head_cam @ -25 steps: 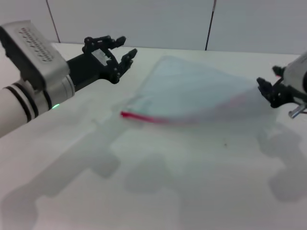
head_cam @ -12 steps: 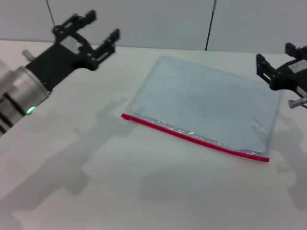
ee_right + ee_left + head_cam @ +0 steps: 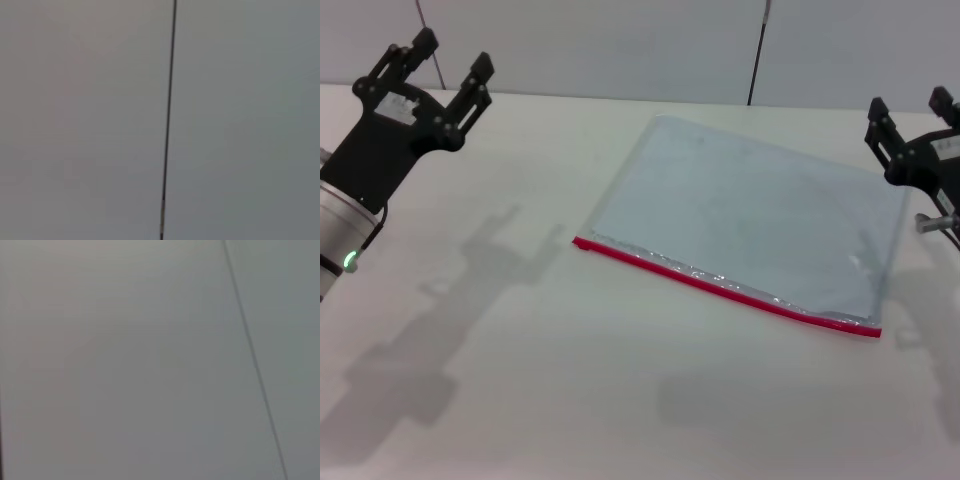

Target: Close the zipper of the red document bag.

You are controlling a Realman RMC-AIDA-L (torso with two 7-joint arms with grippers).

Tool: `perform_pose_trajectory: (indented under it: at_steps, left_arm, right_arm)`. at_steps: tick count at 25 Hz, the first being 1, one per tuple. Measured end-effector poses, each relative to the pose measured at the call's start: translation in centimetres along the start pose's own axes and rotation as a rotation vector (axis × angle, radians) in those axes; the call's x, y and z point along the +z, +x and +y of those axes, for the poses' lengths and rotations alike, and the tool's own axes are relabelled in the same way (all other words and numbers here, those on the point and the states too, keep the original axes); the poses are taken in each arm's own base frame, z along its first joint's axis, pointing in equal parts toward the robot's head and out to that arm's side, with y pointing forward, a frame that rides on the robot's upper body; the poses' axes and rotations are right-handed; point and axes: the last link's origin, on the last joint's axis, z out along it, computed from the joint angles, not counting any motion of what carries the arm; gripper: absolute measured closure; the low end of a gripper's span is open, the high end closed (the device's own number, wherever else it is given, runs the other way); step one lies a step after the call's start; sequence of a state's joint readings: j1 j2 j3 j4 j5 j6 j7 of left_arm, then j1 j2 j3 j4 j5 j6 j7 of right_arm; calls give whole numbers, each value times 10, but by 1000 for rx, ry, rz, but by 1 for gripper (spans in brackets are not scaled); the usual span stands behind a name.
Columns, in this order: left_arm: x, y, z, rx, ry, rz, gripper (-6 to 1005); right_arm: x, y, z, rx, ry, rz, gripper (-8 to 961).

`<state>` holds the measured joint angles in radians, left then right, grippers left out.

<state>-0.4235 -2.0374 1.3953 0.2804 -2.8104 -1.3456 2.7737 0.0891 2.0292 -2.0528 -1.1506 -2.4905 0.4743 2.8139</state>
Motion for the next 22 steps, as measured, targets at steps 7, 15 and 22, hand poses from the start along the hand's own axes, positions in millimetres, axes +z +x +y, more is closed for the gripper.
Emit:
perform_pose_trajectory:
  at_steps: [7, 15, 22]
  left_arm:
    - [-7, -7, -7, -4, 56, -33, 388]
    - [-6, -5, -7, 26, 29, -27, 401]
    - [1, -4, -4, 55, 0, -26, 393]
  right_arm:
    - [5, 7, -3, 30, 17, 15, 281]
    - [4, 8, 0, 4, 18, -33, 284]
    - [5, 8, 1, 2, 14, -35, 284]
